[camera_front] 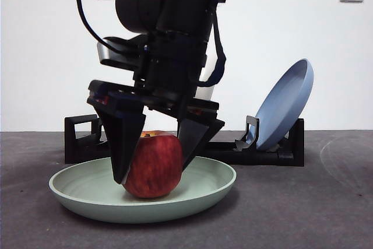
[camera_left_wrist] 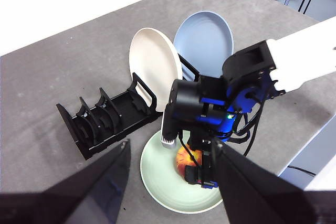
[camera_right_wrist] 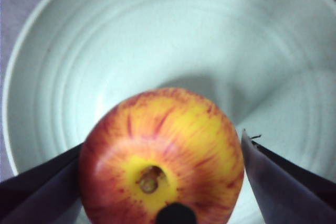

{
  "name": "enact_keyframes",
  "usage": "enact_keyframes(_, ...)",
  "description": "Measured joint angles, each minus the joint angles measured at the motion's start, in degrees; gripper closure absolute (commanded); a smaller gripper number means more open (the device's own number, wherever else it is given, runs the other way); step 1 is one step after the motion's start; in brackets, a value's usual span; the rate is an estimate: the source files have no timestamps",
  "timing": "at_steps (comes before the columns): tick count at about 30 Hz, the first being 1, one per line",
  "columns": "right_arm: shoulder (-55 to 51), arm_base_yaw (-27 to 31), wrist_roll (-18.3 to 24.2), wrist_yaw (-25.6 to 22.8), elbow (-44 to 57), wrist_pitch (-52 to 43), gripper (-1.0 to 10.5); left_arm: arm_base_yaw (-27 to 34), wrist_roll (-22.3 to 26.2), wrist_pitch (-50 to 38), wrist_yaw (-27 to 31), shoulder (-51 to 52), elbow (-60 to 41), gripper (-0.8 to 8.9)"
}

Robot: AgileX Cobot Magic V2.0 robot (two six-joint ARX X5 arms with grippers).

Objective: Take the green plate from the plate rack,put the plate on the table,take the apple from the table,put the apple in the plate

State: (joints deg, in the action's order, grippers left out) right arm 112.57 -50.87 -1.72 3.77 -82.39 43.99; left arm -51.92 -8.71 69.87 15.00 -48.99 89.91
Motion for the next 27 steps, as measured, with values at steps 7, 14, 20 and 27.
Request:
enact_keyframes(7, -0.17, -0.02, 0.0, 0.0, -1.6, 3.65, 5.0, 0.0, -0.44, 0.0, 0.02, 0.0, 0.0, 5.54)
enact_keyframes(14, -4.24, -0.02, 0.0, -0.74, -8.85, 10.27, 5.1, 0.0, -0.94, 0.0, 0.02, 0.0, 0.0, 5.54)
enact_keyframes(20, -8.31, 0.0, 0.24, -2.51, -16.98, 19.91, 5.1, 0.0, -1.01, 0.0, 0.0, 0.0, 0.0, 5.54)
enact_keyframes(27, -15.06, -0.02, 1.36, -2.54, -23.5, 33.66, 5.1, 0.0, -1.03, 0.0, 0.0, 0.0, 0.0, 5.54)
